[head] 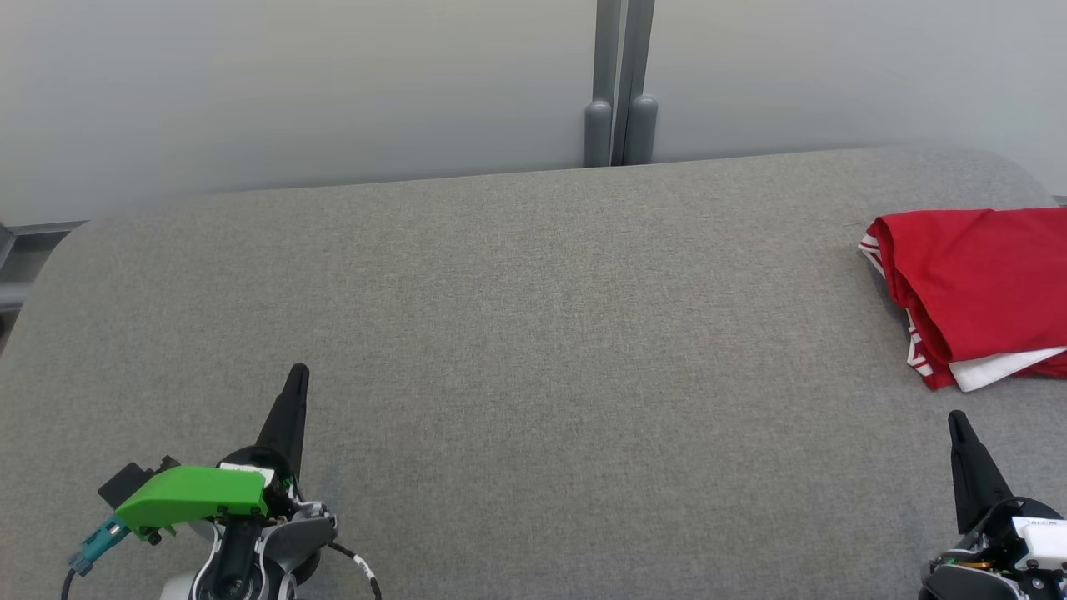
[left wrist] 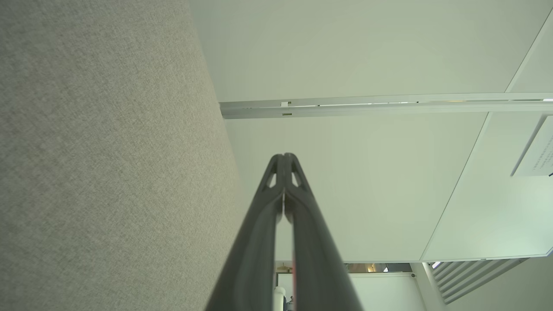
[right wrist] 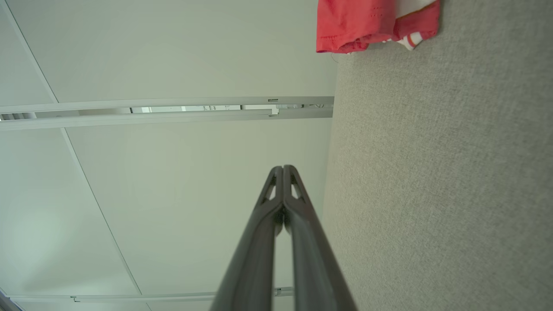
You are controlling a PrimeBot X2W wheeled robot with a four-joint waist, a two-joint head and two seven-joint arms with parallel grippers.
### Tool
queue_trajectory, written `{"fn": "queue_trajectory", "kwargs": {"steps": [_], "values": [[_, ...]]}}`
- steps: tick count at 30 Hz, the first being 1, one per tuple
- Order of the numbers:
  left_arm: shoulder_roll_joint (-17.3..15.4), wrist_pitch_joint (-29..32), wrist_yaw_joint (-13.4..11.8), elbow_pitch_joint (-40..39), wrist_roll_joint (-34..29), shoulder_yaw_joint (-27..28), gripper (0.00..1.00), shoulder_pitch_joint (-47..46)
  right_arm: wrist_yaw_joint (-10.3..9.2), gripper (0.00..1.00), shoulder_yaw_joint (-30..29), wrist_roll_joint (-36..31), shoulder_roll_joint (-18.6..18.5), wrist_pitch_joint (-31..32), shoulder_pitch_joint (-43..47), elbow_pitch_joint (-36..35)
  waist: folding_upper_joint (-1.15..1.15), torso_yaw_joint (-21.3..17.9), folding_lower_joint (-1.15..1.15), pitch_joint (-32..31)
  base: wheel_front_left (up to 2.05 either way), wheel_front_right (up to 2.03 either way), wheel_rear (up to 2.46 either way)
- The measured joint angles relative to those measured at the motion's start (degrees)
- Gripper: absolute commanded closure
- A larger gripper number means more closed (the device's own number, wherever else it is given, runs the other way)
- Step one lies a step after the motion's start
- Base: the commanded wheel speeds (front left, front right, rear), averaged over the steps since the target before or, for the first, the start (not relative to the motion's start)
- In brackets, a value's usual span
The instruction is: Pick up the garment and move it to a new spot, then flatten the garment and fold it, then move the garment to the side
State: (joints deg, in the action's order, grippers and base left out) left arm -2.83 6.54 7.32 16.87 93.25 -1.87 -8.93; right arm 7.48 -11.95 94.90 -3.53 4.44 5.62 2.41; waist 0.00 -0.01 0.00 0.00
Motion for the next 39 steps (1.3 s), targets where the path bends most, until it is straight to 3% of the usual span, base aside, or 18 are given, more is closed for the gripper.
{"fn": "queue_trajectory", "kwargs": {"steps": [39], "values": [[0.0,0.0,0.0,0.0,0.0,0.0,1.00,0.0,0.00,1.00,0.3,0.2,-0.3,-0.2,0.0,0.0,0.00,0.0,0.00,0.0,0.00,0.00,0.00]]}}
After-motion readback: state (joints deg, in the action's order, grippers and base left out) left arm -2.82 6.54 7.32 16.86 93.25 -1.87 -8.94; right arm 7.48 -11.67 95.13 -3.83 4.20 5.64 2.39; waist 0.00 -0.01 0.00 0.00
